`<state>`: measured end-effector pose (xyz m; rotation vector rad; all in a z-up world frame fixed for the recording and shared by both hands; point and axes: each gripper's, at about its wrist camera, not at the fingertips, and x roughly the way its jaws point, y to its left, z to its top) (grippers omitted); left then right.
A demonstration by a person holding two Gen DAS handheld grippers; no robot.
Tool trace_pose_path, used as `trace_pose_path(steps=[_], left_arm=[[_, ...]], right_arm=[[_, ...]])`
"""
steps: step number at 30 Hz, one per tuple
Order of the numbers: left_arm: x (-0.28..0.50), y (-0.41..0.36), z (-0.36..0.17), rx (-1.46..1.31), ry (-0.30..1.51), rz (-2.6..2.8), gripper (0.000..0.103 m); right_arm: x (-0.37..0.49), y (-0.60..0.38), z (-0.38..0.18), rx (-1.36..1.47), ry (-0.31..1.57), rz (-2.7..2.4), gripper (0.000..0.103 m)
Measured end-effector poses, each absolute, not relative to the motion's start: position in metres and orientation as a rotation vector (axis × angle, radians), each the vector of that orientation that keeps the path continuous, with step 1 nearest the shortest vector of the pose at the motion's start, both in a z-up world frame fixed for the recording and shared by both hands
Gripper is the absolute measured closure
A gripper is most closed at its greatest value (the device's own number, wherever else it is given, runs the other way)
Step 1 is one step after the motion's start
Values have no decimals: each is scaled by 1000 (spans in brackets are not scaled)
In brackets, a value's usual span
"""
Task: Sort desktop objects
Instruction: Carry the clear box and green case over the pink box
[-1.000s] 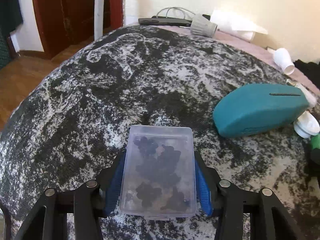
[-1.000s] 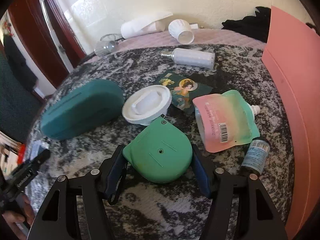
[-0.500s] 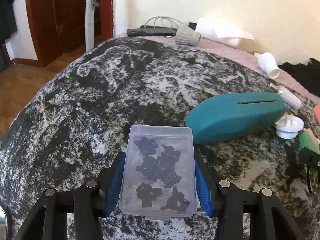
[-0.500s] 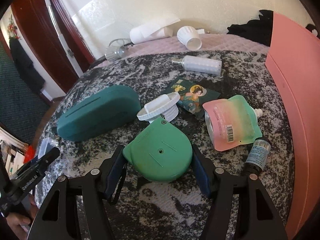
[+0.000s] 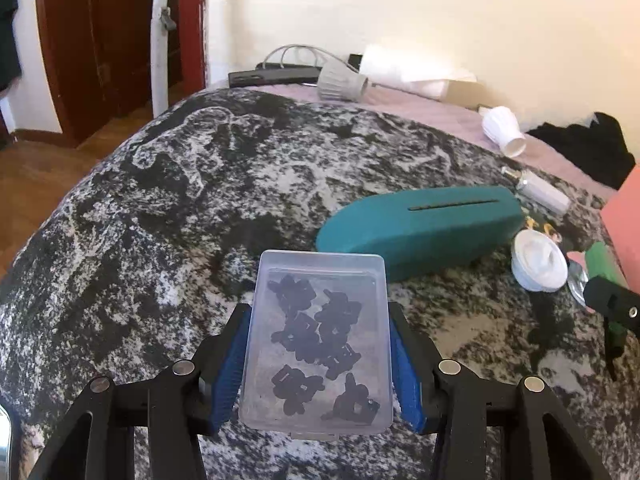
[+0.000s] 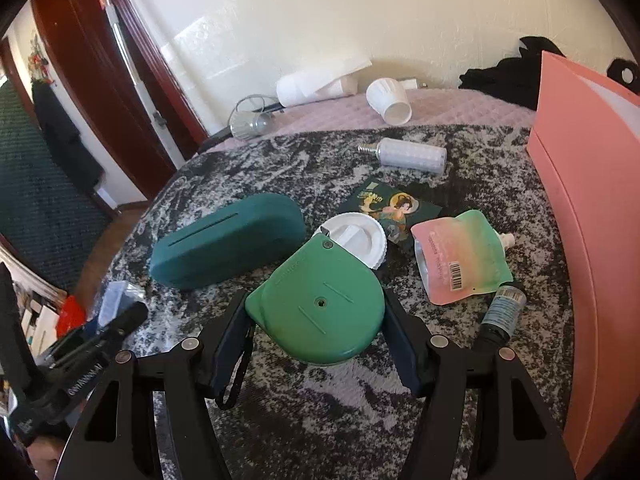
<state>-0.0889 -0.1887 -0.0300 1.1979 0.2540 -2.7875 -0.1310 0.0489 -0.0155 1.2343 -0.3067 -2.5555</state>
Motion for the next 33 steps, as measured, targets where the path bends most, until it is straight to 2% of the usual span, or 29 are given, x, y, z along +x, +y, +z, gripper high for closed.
trace_pose_path(steps=[22,33], left_arm=[[-47,-127,30,1047,143,-2897,49],[-23,-67,71,925,91,-3012,49]], right_arm=[[-86,77,41,1094,-333,-2581,36],[-57,119,76,1004,-411,-2609,36]])
